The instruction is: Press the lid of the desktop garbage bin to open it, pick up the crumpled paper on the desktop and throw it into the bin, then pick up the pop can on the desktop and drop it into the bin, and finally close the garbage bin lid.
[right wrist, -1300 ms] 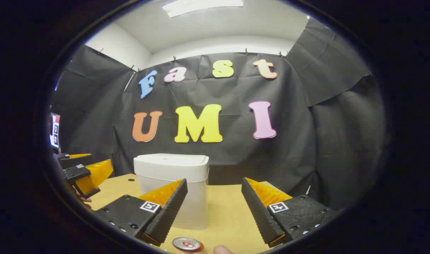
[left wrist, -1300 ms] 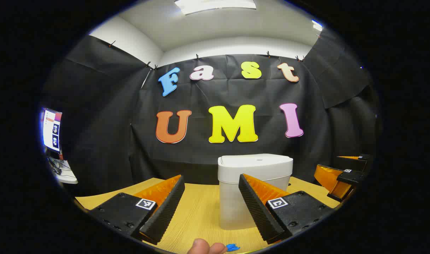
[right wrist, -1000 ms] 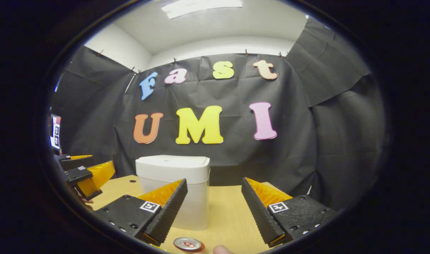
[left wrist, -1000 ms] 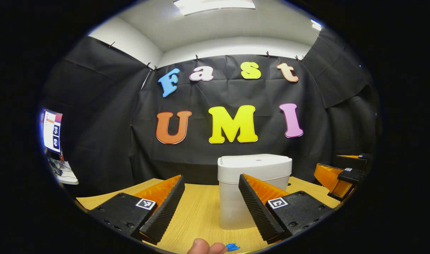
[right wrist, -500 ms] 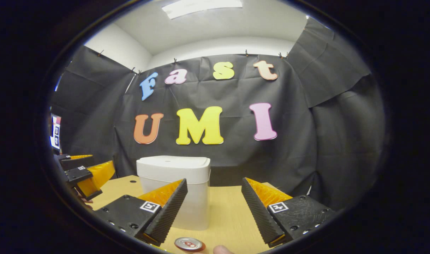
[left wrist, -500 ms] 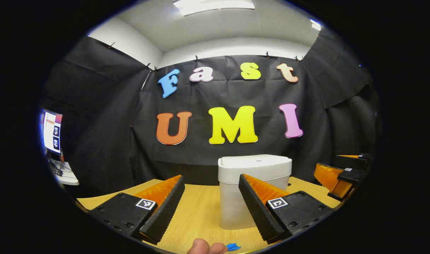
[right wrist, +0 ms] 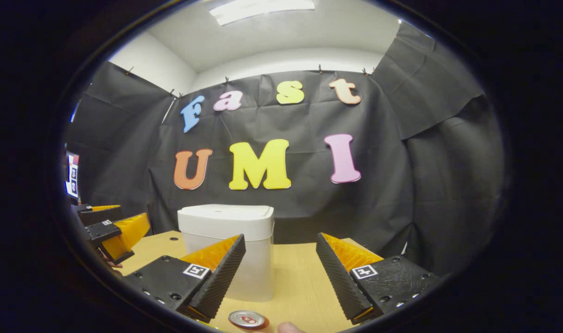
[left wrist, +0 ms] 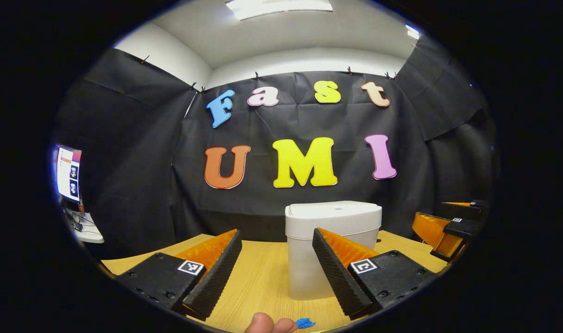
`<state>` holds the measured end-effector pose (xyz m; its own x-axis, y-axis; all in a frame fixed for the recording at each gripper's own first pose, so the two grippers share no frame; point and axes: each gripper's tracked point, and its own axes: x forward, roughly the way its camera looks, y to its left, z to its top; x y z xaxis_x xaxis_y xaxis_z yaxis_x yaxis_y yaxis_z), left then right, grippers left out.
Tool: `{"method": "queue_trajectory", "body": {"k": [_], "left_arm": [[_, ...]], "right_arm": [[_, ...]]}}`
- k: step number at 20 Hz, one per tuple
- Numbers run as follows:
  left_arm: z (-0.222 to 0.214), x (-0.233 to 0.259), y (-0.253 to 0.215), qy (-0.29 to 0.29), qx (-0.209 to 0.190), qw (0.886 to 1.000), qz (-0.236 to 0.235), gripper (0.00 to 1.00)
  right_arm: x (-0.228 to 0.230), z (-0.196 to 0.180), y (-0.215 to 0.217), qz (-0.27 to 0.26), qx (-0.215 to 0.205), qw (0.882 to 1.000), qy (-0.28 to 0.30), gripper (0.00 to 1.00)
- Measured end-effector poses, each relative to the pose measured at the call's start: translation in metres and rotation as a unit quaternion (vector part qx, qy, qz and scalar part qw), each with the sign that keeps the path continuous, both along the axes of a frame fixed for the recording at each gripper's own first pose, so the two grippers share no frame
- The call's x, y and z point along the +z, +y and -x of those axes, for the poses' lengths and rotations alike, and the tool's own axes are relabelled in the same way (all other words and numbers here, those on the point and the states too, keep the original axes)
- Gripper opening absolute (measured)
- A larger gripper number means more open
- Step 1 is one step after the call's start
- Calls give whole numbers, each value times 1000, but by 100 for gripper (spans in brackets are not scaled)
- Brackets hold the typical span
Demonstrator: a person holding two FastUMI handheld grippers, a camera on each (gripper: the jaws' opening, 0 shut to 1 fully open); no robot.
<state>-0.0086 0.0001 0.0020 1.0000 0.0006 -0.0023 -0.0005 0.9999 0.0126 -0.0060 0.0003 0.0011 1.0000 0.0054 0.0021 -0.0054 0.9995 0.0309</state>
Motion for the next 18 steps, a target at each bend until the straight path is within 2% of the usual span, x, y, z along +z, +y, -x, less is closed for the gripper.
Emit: {"method": "queue_trajectory", "body": {"k": [5, 9, 11, 15, 18], "left_arm": [[1, -1, 2, 0, 0, 1000, -3, 99], [1, -5, 1, 4, 0, 1000, -4, 99], [3, -8, 3, 5, 0, 1000, -2, 99], [4, -13, 14, 12, 8, 1000, -8, 99], [7, -14, 27, 11, 20, 1000, -12, 99]], "right_arm": [[8, -1, 1, 2, 5, 1000, -3, 95], [23, -13, 11, 14, 29, 999, -1, 94], [29, -25, 19, 30, 43, 999, 5, 94], [41, -57, 44, 23, 90, 995, 41, 95], [43, -81, 55, 21, 103, 992, 67, 94]]}}
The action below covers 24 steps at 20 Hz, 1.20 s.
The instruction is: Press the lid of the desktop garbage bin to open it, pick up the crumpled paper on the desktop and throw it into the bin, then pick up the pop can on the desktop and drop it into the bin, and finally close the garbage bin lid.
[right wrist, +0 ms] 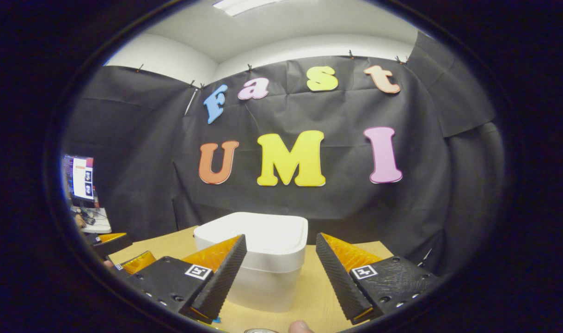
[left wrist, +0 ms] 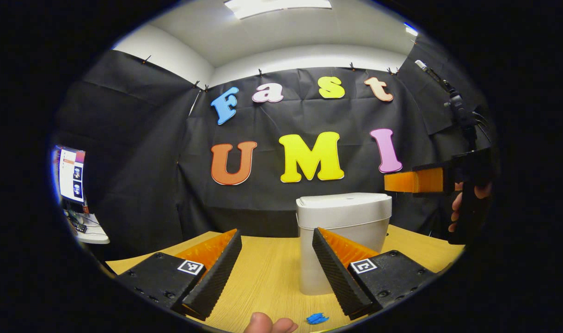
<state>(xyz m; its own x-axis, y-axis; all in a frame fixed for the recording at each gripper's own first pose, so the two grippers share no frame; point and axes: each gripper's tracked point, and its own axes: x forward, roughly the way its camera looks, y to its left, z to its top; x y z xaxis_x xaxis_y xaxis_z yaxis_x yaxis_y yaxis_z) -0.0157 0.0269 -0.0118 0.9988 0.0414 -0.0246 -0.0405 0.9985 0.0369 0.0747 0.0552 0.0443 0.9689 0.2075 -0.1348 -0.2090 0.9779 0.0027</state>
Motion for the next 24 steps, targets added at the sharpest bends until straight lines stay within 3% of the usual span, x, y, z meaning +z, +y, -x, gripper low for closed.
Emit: {"method": "queue_trajectory", "body": {"k": [4, 5, 8, 9, 10, 11, 12, 13, 14, 24], "left_arm": [[0, -7, 11, 6, 9, 1000, -2, 99], [0, -8, 12, 8, 9, 1000, -1, 99], [2, -11, 9, 14, -2, 1000, 3, 99], [2, -13, 8, 17, -5, 1000, 3, 99], [2, -15, 8, 19, -7, 1000, 2, 99], [3, -16, 9, 20, -8, 1000, 2, 99], [3, -17, 9, 22, -9, 1000, 3, 99], [3, -17, 8, 23, -11, 1000, 4, 99], [3, -18, 8, 24, -13, 1000, 5, 99], [0, -28, 3, 35, -21, 999, 10, 99]], "right_arm": [[2, -25, 19, -7, 10, 1000, 22, 93], [3, -31, 23, -5, 13, 999, 28, 80], [6, -44, 34, 3, 21, 999, 41, 59], [6, -47, 36, 1, 23, 999, 46, 43], [4, -49, 41, 0, 29, 998, 52, 34], [2, -50, 45, 4, 34, 998, 59, 27], [4, -55, 49, 12, 33, 997, 63, 27], [-10, -65, 53, 14, 43, 997, 65, 14], [-6, -51, 52, 15, 49, 996, 74, 1], [-36, -54, 54, 13, 60, 990, 126, 1]]}}
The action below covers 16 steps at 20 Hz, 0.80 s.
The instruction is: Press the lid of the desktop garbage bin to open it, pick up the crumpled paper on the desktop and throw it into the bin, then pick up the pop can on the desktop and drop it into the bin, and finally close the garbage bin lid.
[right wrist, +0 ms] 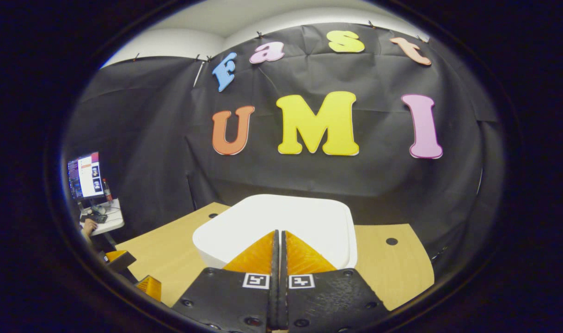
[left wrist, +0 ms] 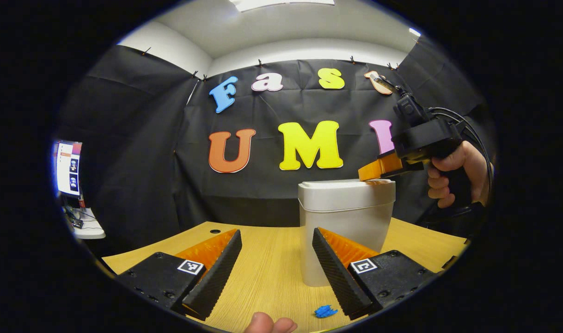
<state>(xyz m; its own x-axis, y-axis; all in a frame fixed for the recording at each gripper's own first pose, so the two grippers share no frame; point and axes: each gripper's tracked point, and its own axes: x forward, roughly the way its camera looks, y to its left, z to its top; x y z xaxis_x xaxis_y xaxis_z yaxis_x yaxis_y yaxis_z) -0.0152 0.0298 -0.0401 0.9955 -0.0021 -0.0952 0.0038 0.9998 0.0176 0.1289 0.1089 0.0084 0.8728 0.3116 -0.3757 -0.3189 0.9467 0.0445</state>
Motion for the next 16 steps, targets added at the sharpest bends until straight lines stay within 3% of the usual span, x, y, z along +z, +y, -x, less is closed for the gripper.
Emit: {"method": "queue_trajectory", "body": {"k": [6, 7, 8, 9, 11, 13, 16], "left_arm": [[-4, -15, -9, 15, -6, 1000, 11, 99], [-4, -16, -8, 17, -4, 1000, 9, 99], [-4, -18, -7, 19, -3, 1000, 6, 99], [-3, -18, -8, 19, -3, 1000, 5, 99], [-5, -20, -6, 21, 0, 1000, 7, 99], [-4, -19, -8, 20, 0, 1000, 8, 99], [-4, -16, -14, 18, -2, 1000, 6, 99]], "right_arm": [[25, 2, -9, -28, -21, 998, -45, 1], [39, 5, -12, -32, -23, 997, -70, 24], [53, 8, -18, -33, -28, 994, -98, 35], [66, 12, -22, -36, -29, 992, -121, 59], [78, 21, -28, -38, -33, 987, -151, 86], [81, 30, -40, -43, -44, 984, -169, 95], [66, 46, -59, -43, -66, 981, -180, 96]]}}
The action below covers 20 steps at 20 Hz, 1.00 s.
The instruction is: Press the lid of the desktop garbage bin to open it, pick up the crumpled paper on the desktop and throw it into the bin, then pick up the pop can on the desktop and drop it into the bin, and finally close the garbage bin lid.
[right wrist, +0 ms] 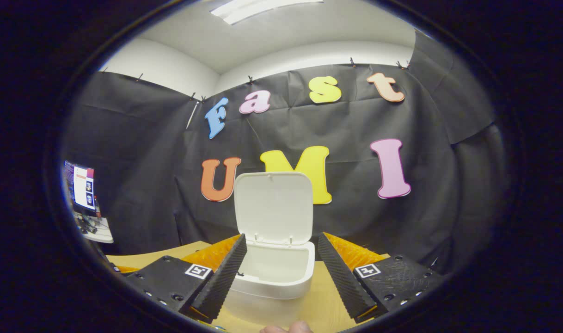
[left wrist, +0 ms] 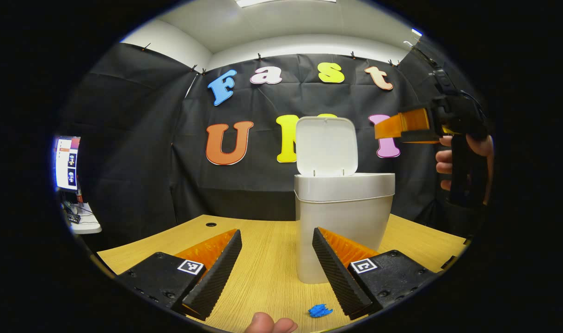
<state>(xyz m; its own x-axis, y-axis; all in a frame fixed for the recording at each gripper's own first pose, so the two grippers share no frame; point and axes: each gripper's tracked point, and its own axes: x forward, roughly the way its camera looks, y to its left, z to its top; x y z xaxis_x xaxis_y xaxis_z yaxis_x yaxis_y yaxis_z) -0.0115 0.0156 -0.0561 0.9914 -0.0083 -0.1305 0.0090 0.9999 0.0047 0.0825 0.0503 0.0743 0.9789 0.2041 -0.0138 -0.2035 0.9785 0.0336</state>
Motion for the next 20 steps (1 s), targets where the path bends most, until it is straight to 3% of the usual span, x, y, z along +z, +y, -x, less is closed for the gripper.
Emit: {"method": "queue_trajectory", "body": {"k": [6, 13, 20], "left_arm": [[3, 0, -10, 2, -12, 1000, 5, 99], [18, -15, -12, 18, -23, 999, 21, 99], [50, -79, -28, 99, -46, 993, 34, 99]], "right_arm": [[-27, 48, -29, -4, -30, 1000, -9, 96], [-64, 88, -53, -7, -36, 999, 7, 96], [-116, 116, -70, 6, -40, 999, 33, 96]]}}
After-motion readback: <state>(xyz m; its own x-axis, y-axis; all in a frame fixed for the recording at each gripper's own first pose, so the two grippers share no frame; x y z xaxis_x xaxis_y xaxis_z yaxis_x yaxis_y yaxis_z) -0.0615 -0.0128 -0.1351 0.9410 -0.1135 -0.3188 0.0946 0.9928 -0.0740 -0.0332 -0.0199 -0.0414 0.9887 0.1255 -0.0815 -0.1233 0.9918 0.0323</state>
